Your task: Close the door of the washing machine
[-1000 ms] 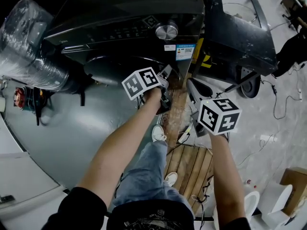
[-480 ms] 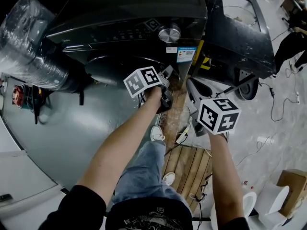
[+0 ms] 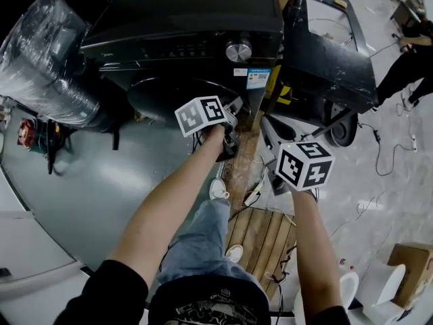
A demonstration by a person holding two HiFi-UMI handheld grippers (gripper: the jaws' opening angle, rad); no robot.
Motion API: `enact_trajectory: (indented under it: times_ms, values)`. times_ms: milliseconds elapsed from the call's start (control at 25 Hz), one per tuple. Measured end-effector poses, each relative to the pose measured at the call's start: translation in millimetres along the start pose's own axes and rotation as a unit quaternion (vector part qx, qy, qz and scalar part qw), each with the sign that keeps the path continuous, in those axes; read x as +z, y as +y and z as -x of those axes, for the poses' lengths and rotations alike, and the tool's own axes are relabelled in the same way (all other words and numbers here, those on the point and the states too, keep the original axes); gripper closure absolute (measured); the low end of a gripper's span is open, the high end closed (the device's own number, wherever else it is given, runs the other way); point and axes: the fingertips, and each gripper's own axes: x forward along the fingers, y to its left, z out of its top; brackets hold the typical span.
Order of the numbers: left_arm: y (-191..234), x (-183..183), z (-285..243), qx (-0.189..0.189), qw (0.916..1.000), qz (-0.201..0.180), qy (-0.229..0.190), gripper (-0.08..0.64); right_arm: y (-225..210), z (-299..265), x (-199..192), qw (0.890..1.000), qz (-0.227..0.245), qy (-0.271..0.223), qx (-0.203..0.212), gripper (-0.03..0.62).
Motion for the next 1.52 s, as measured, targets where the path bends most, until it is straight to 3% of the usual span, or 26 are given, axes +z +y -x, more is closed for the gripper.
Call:
enact_trajectory:
  times_ms: [480,760,1000,1320,1520]
  values:
    - [-41.6,-13.6,88.1,-0.011,0.9943,-0.104,-0.020,0.334,47.2,58.3,17.1,0.999,0.025,-0.019,0.005,0.571]
    - [-71.7,-16.8,140.9,-0.019,0.9845,-0.169,-0.040,0.357,76.0,95.1,29.3,0.999,0.038,-0.036,0.007,0.571]
    - [-96.4,-17.5,187.6,-0.014,0.9656,-0.251,-0.065,0.399,94.5,127.1,38.5,0.997,0.052,-0.052,0.004,0.571]
    - [-117.7,-30.4,247.9,-0.008,0.9420,-0.324,-0.088,0.418,119.3,168.9,42.5,0.996,0.063,-0.066,0.005,0.571]
    - [-131.7,-40.0,284.6,0.011,0.9173,-0.384,-0.106,0.463,127.8,192.4,39.7,0.995,0.067,-0.070,0.000,0.572]
